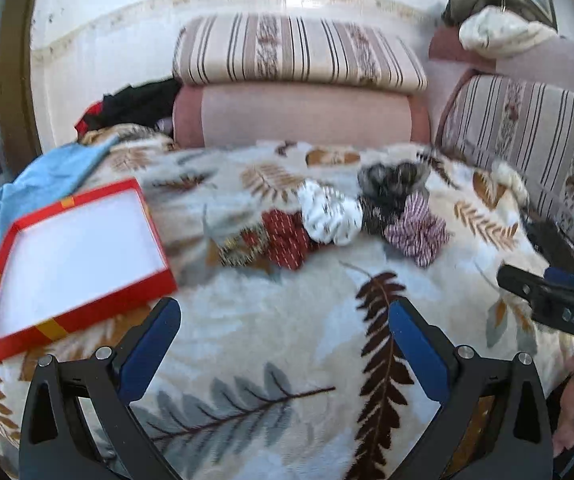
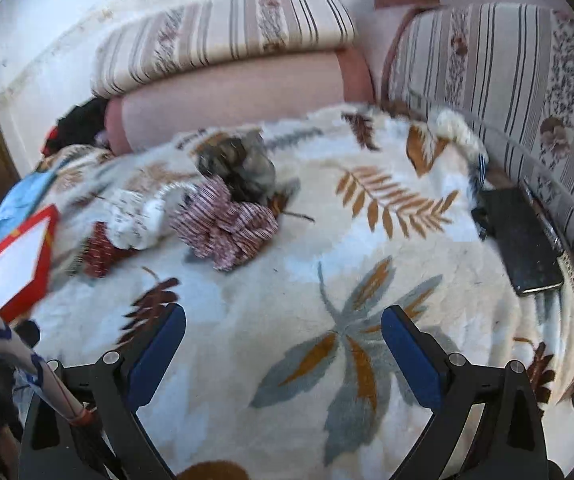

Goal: Organize jewelry

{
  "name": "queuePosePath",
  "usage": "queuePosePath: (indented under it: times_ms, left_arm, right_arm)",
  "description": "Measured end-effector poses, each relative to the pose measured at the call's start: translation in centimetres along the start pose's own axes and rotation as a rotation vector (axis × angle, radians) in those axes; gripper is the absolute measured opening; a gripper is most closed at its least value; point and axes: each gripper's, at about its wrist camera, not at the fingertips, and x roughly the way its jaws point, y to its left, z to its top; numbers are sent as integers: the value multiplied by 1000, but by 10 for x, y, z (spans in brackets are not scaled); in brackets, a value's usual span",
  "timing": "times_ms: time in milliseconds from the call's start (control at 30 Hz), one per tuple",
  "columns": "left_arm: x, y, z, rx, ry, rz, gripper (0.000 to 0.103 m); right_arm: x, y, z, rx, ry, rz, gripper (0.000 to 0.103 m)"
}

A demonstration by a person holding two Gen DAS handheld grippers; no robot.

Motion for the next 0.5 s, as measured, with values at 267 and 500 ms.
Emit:
queuePosePath:
  times_ms: [267, 500]
  left_arm:
    - [-3, 18, -3, -36, 9, 12, 103]
    - [8, 42, -5, -131, 46, 13, 103]
  right_arm:
    - [-17, 9, -9, -22, -44, 46, 96]
    - [-5, 13, -11, -29, -18, 76, 92]
